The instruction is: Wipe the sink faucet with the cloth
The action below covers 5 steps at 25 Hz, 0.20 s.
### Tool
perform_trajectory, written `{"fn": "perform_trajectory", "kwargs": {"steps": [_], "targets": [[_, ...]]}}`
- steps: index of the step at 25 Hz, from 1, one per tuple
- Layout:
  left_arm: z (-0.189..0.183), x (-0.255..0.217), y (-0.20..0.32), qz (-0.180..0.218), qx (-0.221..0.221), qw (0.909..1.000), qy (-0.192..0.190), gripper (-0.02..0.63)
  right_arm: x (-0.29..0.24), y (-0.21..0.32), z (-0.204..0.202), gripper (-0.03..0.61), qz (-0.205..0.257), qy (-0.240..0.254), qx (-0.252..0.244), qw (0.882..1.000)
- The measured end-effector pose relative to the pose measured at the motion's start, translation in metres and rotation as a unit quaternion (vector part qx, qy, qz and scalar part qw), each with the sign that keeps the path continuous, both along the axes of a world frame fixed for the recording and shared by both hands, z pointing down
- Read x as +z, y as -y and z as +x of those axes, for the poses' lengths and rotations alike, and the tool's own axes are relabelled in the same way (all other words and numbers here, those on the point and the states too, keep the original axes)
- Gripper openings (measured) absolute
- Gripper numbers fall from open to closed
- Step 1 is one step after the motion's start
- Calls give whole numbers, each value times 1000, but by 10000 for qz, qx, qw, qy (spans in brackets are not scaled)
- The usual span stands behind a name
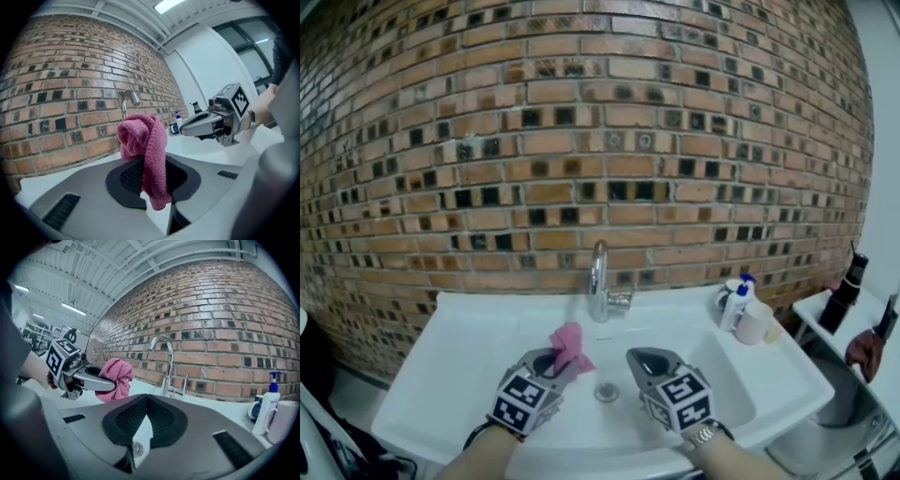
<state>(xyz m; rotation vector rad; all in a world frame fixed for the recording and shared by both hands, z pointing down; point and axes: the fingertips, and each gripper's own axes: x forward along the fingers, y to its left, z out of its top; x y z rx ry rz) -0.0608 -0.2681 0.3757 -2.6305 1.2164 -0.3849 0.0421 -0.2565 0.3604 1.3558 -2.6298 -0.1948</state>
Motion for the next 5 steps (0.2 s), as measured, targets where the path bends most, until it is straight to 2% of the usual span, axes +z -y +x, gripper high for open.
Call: {"fn": "perform_trajectory", "kwargs": {"steps": [5], "targets": [[-2, -2, 3, 24, -32, 10000, 12, 69, -2, 1, 0, 12, -30, 46, -9, 10000]]}}
